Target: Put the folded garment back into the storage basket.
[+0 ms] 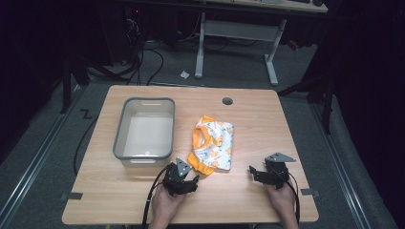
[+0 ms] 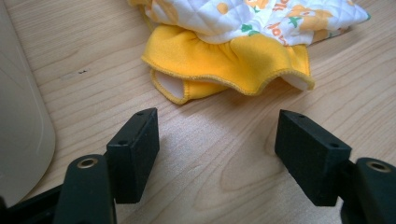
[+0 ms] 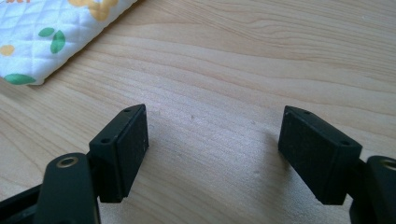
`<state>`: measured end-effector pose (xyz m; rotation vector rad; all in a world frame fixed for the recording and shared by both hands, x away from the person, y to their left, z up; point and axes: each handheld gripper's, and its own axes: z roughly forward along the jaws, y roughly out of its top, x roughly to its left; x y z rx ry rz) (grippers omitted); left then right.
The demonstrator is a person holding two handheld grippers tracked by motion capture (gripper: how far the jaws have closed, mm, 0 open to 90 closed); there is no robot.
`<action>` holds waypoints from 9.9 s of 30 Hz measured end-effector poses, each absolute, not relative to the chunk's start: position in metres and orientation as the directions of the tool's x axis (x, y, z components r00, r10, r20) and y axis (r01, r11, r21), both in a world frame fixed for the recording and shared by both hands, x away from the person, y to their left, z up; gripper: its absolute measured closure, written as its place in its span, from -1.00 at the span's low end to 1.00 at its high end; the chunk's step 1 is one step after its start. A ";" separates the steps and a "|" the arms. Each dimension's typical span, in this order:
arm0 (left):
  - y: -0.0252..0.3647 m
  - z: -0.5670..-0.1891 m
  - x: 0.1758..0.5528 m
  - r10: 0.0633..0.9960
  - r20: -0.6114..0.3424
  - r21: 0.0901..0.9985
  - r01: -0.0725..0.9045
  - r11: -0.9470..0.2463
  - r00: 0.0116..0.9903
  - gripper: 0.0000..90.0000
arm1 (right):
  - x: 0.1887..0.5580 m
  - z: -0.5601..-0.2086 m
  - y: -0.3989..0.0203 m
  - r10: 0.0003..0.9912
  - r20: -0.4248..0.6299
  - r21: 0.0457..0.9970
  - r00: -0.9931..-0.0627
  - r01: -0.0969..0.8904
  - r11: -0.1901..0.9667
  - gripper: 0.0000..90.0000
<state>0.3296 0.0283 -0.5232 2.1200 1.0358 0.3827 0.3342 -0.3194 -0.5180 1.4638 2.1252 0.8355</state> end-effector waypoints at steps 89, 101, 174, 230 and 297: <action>0.006 -0.478 0.338 0.735 -0.095 0.791 0.499 -0.354 0.672 -0.33 | 0.334 -0.518 -0.319 0.936 -0.009 0.685 -0.353 0.680 0.263 -0.46; -0.005 -0.470 0.355 0.737 -0.076 0.795 0.487 -0.362 0.672 -0.31 | 0.334 -0.518 -0.319 0.935 -0.010 0.685 -0.354 0.679 0.264 -0.46; -0.027 -0.510 0.436 0.800 -0.108 0.619 0.669 -0.411 0.591 0.18 | 0.333 -0.518 -0.319 0.934 -0.007 0.683 -0.357 0.681 0.265 -0.46; 0.013 -0.438 0.407 0.665 -0.260 0.766 0.569 -0.300 0.700 0.64 | 0.333 -0.518 -0.319 0.934 -0.007 0.683 -0.358 0.680 0.266 -0.46; 0.116 -0.382 0.412 0.755 -0.232 0.848 0.507 -0.151 0.613 0.64 | 0.334 -0.518 -0.319 0.935 -0.008 0.684 -0.354 0.680 0.263 -0.46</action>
